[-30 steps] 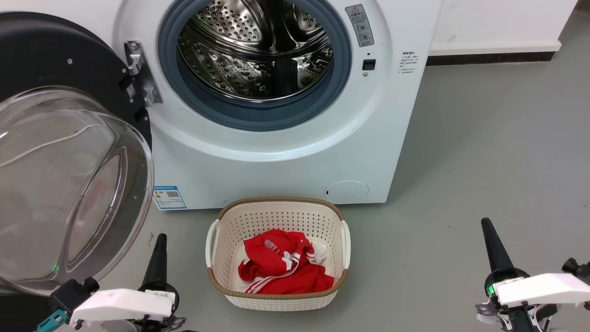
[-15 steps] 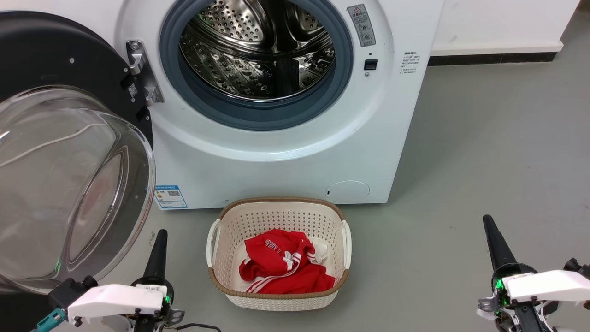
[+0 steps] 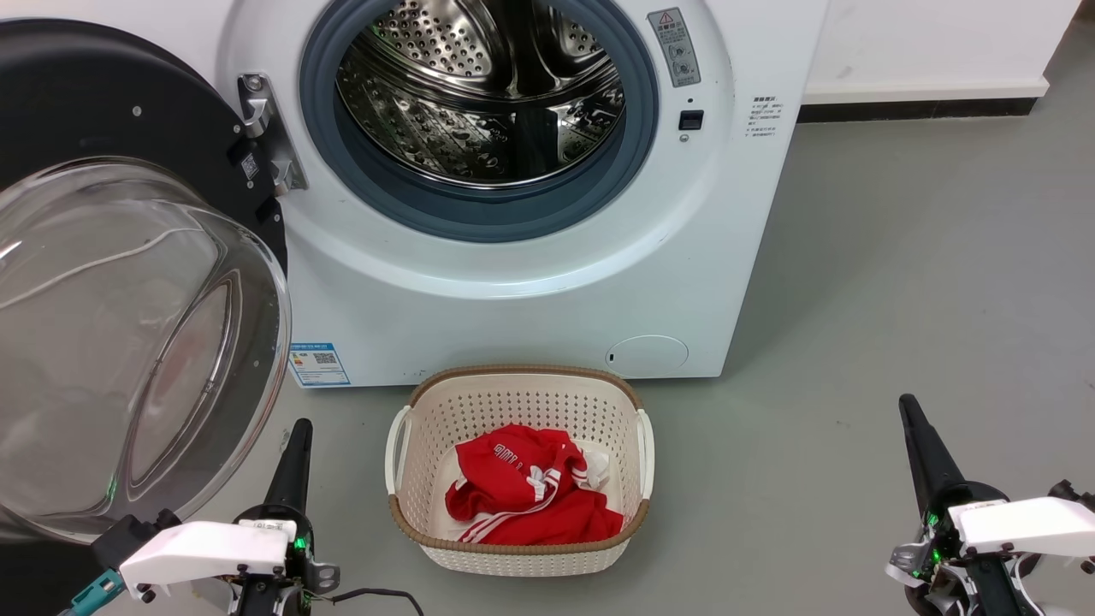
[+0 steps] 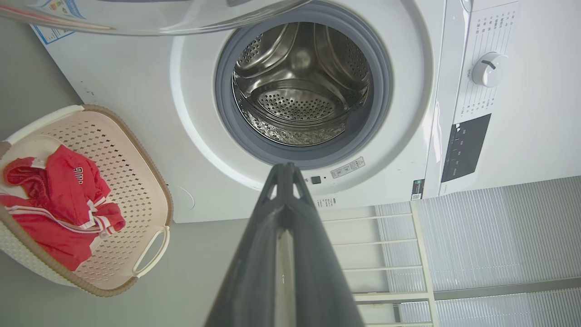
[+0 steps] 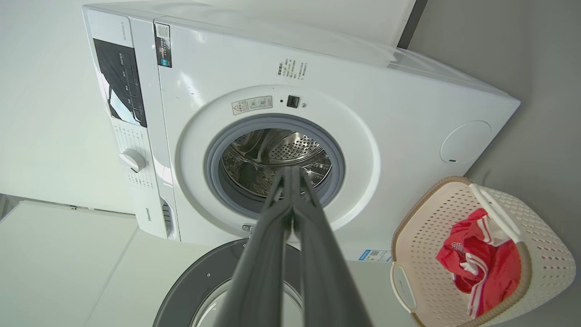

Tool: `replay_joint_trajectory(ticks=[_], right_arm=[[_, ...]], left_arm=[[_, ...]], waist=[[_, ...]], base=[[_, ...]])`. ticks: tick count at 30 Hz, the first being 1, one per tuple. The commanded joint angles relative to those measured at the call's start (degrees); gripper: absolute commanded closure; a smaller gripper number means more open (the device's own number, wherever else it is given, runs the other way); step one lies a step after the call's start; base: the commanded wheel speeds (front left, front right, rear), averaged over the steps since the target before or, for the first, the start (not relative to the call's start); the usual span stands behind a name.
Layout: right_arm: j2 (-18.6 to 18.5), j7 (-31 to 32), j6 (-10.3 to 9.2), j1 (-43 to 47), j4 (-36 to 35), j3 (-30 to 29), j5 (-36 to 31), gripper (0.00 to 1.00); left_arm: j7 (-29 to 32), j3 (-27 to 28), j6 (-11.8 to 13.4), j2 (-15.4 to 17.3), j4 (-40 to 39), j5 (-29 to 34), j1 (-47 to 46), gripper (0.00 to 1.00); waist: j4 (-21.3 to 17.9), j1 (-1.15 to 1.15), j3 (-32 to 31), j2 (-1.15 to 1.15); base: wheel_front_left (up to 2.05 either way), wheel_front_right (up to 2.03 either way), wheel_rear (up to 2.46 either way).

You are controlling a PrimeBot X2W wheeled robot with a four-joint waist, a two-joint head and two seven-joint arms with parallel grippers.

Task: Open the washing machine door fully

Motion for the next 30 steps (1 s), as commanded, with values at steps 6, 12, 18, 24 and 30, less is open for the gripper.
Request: replay_joint_trajectory(ticks=[6,12,18,24,30], right_arm=[[-0.1,1.0,0.01,-1.3,0.2,-0.5,3.7,1.00],[0.0,1.8,0.00,-1.6,0.5,-0.8,6.2,1.00],[0.1,2.4,0.00,-1.9,0.8,-1.1,8.7,1.00],[0.2,3.0,0.00,-1.9,1.1,-1.4,11.2,1.00],[0.3,3.5,0.00,-2.1,1.3,-1.7,12.5,1.00]], left_arm=[[1.0,0.5,-0.6,0.1,0.6,-3.6,-1.6,1.00],[1.8,0.8,-0.9,0.0,1.1,-6.3,-2.0,1.00],[2.5,1.0,-1.2,-0.1,1.7,-8.9,-2.3,1.00],[3.2,1.3,-1.5,-0.2,2.2,-11.4,-2.7,1.00],[3.7,1.6,-1.6,-0.3,2.5,-12.8,-2.8,1.00]], waist=[[0.1,0.00,0.0,0.00],[0.2,0.00,0.0,0.00],[0.3,0.00,0.0,0.00],[0.4,0.00,0.0,0.00],[0.4,0.00,0.0,0.00]], base=[[0.00,0.00,0.00],[0.00,0.00,0.00],[0.00,0.00,0.00],[0.00,0.00,0.00],[0.00,0.00,0.00]])
